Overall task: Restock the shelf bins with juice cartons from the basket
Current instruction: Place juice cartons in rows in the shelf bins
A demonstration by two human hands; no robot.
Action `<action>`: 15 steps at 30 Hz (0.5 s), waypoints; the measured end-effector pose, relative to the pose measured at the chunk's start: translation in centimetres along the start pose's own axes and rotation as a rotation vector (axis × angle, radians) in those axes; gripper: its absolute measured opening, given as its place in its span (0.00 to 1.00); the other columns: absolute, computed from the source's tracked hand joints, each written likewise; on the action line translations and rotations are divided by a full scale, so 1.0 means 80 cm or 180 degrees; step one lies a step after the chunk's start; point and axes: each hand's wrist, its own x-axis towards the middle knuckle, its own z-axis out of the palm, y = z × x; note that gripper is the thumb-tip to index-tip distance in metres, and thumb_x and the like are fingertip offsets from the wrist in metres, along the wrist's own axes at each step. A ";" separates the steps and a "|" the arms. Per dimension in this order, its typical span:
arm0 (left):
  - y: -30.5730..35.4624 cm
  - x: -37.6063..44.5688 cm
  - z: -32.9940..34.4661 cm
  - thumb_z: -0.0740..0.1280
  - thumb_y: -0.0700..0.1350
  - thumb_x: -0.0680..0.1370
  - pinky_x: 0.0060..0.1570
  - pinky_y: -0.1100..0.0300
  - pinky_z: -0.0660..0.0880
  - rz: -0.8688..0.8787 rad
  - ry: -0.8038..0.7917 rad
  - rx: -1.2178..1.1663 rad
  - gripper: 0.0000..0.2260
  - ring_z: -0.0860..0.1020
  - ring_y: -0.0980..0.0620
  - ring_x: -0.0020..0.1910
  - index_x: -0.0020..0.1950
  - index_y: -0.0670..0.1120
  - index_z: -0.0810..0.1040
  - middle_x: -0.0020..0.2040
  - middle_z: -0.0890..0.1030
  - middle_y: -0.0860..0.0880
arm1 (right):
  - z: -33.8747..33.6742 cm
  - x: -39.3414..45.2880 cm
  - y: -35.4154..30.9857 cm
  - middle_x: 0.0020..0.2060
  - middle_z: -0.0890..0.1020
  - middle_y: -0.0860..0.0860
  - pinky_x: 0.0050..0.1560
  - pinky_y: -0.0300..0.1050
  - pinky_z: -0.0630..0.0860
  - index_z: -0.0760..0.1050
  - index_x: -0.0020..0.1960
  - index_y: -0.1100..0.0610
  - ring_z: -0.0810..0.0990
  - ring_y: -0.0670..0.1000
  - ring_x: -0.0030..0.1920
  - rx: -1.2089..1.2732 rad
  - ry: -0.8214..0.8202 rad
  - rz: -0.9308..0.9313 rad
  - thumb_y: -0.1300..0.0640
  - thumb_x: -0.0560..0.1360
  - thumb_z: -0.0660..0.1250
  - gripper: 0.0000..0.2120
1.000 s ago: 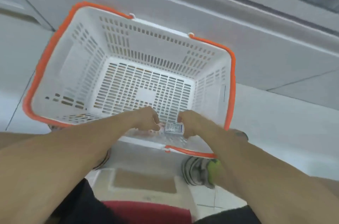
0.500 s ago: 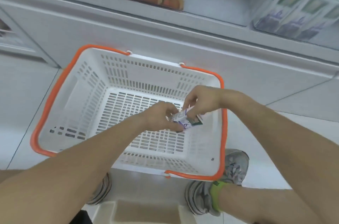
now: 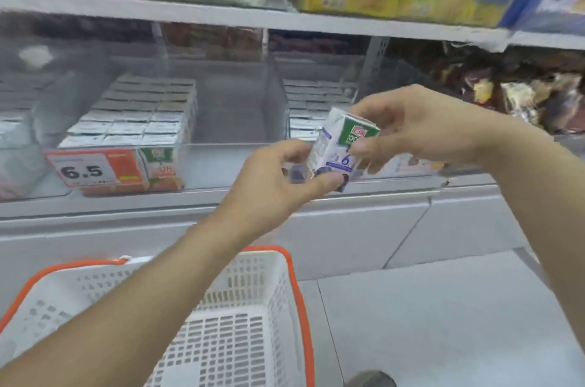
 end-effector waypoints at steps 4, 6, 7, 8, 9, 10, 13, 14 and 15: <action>0.011 0.070 -0.001 0.73 0.65 0.66 0.69 0.58 0.64 0.0698 0.0723 0.1754 0.40 0.66 0.53 0.68 0.73 0.48 0.68 0.69 0.69 0.49 | -0.050 -0.008 0.041 0.49 0.85 0.59 0.45 0.47 0.84 0.79 0.59 0.59 0.86 0.56 0.44 0.0163 0.1036 -0.0032 0.64 0.74 0.73 0.14; 0.004 0.101 -0.004 0.74 0.65 0.67 0.74 0.49 0.58 0.0497 0.0669 0.2327 0.48 0.57 0.46 0.76 0.78 0.45 0.59 0.76 0.61 0.45 | -0.067 0.001 0.067 0.50 0.84 0.57 0.45 0.52 0.85 0.77 0.58 0.56 0.86 0.59 0.42 -0.0026 0.1617 0.0098 0.64 0.74 0.73 0.14; -0.002 0.112 -0.004 0.74 0.67 0.66 0.76 0.48 0.55 0.0269 0.0587 0.2554 0.52 0.53 0.45 0.78 0.79 0.43 0.54 0.78 0.57 0.43 | -0.071 0.008 0.081 0.49 0.84 0.55 0.44 0.55 0.84 0.75 0.57 0.53 0.86 0.58 0.41 -0.0119 0.1911 0.0135 0.64 0.74 0.74 0.15; -0.010 0.121 -0.003 0.72 0.70 0.65 0.76 0.47 0.53 0.0051 0.0519 0.2702 0.56 0.51 0.44 0.79 0.80 0.42 0.50 0.79 0.54 0.42 | -0.073 0.017 0.096 0.46 0.83 0.51 0.44 0.58 0.84 0.73 0.56 0.50 0.86 0.57 0.39 -0.0199 0.2190 0.0145 0.63 0.74 0.74 0.16; -0.018 0.126 -0.002 0.71 0.71 0.64 0.77 0.47 0.53 -0.0142 0.0467 0.2734 0.58 0.51 0.43 0.79 0.80 0.41 0.49 0.80 0.53 0.42 | -0.074 0.027 0.111 0.44 0.83 0.48 0.44 0.59 0.83 0.72 0.55 0.48 0.85 0.56 0.38 -0.0265 0.2422 0.0140 0.62 0.74 0.74 0.17; -0.025 0.127 0.000 0.71 0.72 0.63 0.76 0.46 0.54 -0.0275 0.0454 0.2634 0.58 0.52 0.44 0.79 0.80 0.42 0.49 0.80 0.55 0.42 | -0.074 0.037 0.125 0.42 0.82 0.45 0.45 0.59 0.82 0.71 0.54 0.47 0.85 0.55 0.39 -0.0311 0.2608 0.0148 0.62 0.74 0.73 0.17; -0.044 0.120 0.005 0.72 0.72 0.63 0.69 0.48 0.66 -0.0152 0.0605 0.2351 0.52 0.65 0.47 0.74 0.78 0.48 0.55 0.76 0.65 0.49 | -0.076 0.075 0.157 0.44 0.83 0.48 0.45 0.51 0.79 0.71 0.55 0.51 0.83 0.55 0.41 -0.0278 0.2917 0.0277 0.62 0.73 0.74 0.16; -0.047 0.117 0.007 0.70 0.73 0.63 0.66 0.49 0.69 -0.0099 0.0645 0.2465 0.53 0.68 0.47 0.72 0.79 0.48 0.55 0.76 0.67 0.50 | -0.078 0.090 0.165 0.46 0.83 0.50 0.43 0.47 0.76 0.72 0.56 0.52 0.82 0.55 0.43 -0.0324 0.2942 0.0361 0.62 0.73 0.74 0.16; -0.049 0.117 0.008 0.69 0.75 0.62 0.64 0.49 0.71 -0.0107 0.0655 0.2612 0.56 0.70 0.46 0.71 0.80 0.48 0.52 0.76 0.67 0.49 | -0.079 0.106 0.172 0.48 0.82 0.52 0.42 0.44 0.72 0.73 0.57 0.53 0.80 0.54 0.44 -0.0426 0.2905 0.0442 0.62 0.73 0.74 0.16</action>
